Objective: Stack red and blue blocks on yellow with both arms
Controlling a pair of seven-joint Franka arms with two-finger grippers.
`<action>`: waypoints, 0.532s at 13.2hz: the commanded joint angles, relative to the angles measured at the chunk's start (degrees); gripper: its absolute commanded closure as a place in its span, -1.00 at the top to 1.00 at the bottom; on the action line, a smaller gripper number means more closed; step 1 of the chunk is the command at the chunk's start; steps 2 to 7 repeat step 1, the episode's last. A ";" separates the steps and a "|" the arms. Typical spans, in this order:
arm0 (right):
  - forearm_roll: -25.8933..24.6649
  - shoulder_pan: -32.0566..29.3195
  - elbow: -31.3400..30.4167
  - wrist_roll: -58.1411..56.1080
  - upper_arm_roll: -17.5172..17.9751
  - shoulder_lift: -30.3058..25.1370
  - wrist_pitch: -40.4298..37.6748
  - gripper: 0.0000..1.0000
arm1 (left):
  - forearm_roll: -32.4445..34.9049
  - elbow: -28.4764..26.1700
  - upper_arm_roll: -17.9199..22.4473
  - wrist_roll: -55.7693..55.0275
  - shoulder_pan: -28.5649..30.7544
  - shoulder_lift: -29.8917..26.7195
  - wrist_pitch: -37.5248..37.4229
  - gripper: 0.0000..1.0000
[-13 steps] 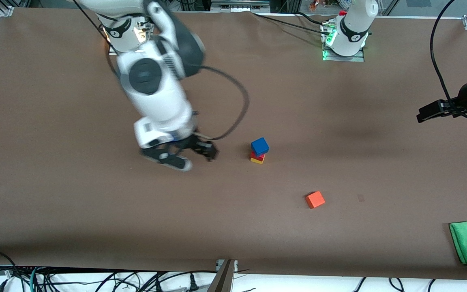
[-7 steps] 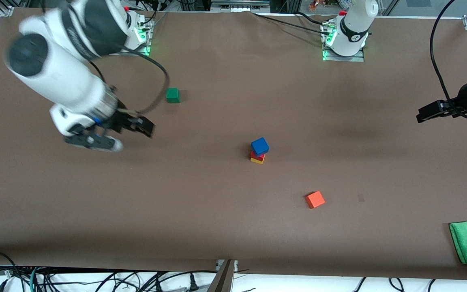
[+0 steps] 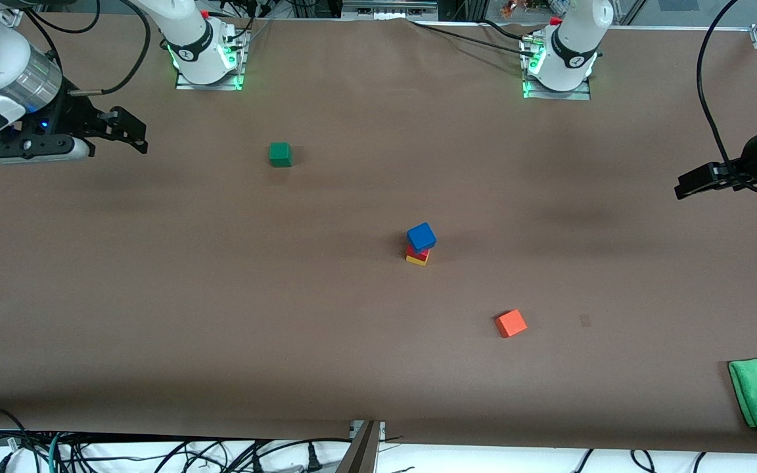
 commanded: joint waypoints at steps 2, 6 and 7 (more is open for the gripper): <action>-0.85 -1.28 1.25 -1.17 1.82 0.63 -0.48 0.99 | -1.34 -0.03 0.00 1.03 0.30 -0.17 -0.17 1.00; -0.85 -1.28 1.25 -1.17 1.82 0.63 -0.48 0.99 | -1.34 -0.03 0.00 1.03 0.30 -0.17 -0.17 1.00; -0.85 -1.28 1.25 -1.17 1.82 0.63 -0.48 0.99 | -1.34 -0.03 0.00 1.03 0.30 -0.17 -0.17 1.00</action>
